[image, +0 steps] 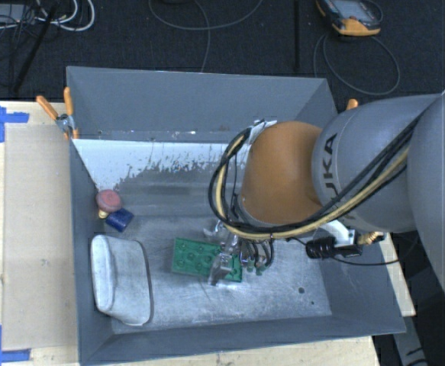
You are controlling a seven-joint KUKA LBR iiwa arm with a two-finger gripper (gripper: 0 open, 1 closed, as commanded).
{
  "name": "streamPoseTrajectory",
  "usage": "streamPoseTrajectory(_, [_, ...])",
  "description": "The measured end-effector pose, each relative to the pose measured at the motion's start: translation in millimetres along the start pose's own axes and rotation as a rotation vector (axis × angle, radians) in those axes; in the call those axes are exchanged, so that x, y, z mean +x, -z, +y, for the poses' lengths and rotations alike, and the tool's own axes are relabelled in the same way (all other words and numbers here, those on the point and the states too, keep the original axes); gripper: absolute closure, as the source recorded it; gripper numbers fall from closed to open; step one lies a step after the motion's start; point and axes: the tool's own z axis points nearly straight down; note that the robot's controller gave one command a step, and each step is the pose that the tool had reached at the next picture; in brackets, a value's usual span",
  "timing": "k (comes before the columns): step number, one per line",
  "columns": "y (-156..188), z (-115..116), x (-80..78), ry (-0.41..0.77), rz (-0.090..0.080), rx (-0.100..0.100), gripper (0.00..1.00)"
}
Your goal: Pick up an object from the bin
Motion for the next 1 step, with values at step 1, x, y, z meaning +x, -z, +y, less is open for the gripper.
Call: streamPoseTrajectory(1, [17.4,-0.5,-1.0,0.001,0.005,0.002,1.00])
